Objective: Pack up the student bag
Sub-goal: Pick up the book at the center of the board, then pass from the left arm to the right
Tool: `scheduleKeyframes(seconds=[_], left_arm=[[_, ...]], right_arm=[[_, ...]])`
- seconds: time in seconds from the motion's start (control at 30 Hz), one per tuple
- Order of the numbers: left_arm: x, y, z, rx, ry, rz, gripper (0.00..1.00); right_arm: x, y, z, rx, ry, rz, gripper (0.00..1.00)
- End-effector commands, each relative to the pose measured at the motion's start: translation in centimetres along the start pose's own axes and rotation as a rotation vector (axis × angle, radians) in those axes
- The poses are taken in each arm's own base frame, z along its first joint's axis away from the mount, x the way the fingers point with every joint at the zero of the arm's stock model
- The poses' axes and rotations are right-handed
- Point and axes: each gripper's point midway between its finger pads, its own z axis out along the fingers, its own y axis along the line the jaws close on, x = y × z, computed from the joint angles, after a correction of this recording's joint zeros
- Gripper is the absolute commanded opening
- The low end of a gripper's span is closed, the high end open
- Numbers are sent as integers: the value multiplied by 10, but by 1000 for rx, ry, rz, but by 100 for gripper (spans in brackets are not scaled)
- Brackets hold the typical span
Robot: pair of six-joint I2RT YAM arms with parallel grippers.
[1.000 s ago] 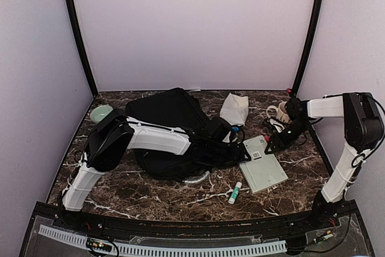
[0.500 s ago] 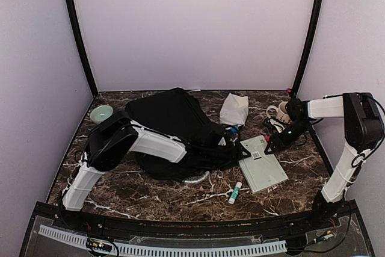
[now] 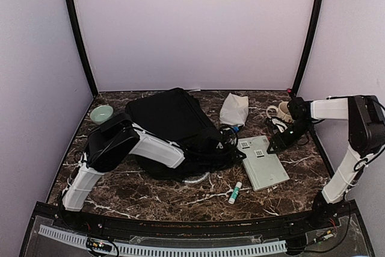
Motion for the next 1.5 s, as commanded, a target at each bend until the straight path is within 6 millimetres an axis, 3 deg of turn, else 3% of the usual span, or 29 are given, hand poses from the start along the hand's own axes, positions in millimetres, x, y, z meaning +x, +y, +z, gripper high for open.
scheduleKeyframes(seconds=[0.0,0.13,0.4,0.5,0.6,0.73,0.87,0.97,1.07,1.37,1.47], left_arm=[[-26,-96,-31,236,-96,89,7],[-27,-114,-41,284,-99,129,0],[-43,-155,-99,283,-122,365,0],[-50,-164,-121,269,-131,466,0],[-65,-169,-146,299,-153,482,0],[-80,-175,-175,287,-204,543,0],[-92,-182,-208,262,-282,595,0],[-98,-181,-227,256,-331,597,0],[-99,-180,-240,278,-369,577,0],[-97,-199,-267,402,-400,543,0],[-97,-202,-272,455,-402,508,0]], right_arm=[[16,-3,-3,56,47,10,46],[8,-2,-23,80,14,17,48],[-43,42,-134,123,-248,-75,58],[-52,67,-154,55,-345,-157,63],[-59,74,-165,60,-426,-182,70],[-63,84,-162,-16,-449,-203,74],[-65,107,-155,-198,-453,-227,75],[-63,127,-152,-347,-463,-291,91],[-71,135,-146,-393,-480,-319,99],[-83,153,-109,-540,-421,-313,98],[-92,169,-114,-593,-440,-356,98]])
